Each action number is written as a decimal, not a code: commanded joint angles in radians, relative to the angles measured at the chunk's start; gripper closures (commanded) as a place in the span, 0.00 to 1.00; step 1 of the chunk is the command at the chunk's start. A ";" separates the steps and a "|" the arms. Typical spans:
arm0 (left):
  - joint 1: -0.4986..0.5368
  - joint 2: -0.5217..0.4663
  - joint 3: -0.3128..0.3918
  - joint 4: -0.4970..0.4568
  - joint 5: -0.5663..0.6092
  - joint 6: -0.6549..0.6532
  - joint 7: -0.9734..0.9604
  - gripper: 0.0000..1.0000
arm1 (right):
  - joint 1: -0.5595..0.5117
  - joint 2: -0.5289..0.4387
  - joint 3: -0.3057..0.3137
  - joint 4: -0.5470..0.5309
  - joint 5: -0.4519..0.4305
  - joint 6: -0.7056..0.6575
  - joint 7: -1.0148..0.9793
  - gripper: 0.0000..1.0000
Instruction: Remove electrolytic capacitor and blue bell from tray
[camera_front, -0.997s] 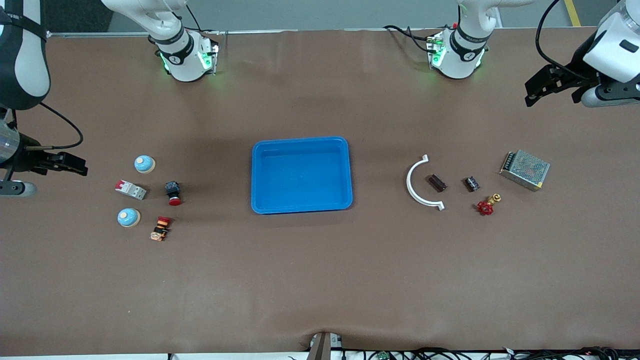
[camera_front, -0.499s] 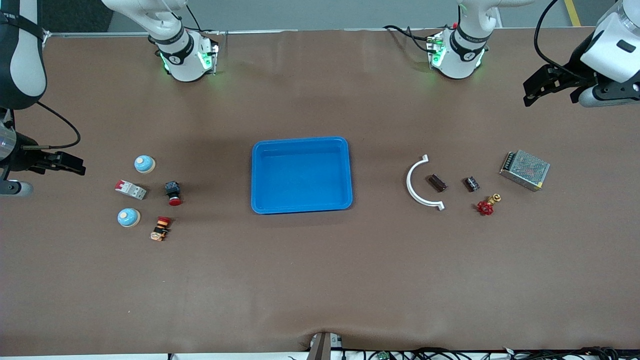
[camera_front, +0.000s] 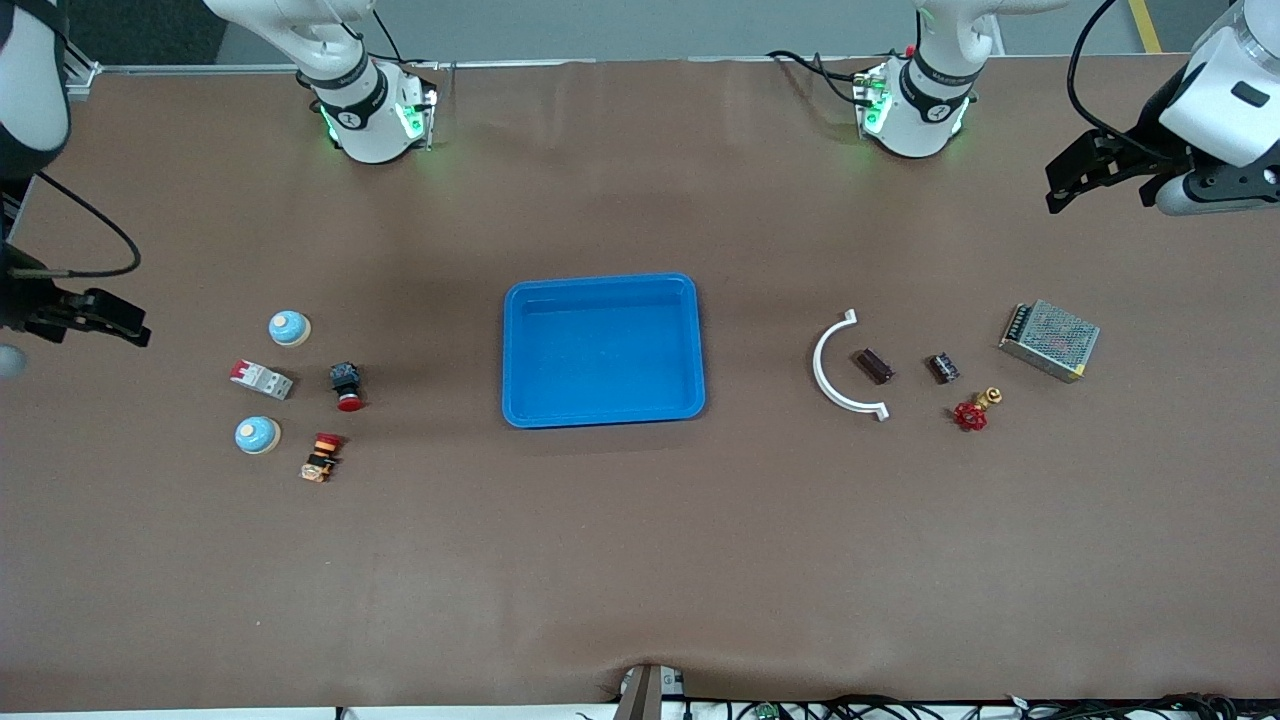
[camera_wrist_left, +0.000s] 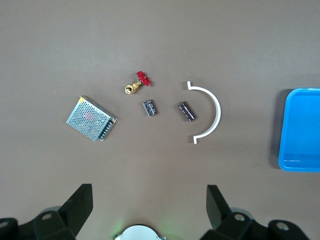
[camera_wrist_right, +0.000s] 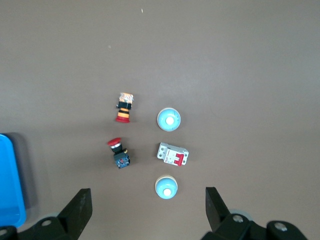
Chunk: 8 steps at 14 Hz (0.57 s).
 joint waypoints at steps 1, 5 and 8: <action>0.007 -0.012 0.000 -0.007 -0.004 0.003 0.018 0.00 | -0.022 -0.044 0.040 -0.001 0.010 -0.011 0.045 0.00; 0.007 -0.007 0.000 -0.007 -0.004 0.009 0.018 0.00 | -0.025 -0.021 0.038 0.114 0.010 -0.064 0.040 0.00; 0.008 -0.007 0.000 -0.007 -0.004 0.009 0.018 0.00 | -0.025 -0.007 0.040 0.158 0.010 -0.093 0.040 0.00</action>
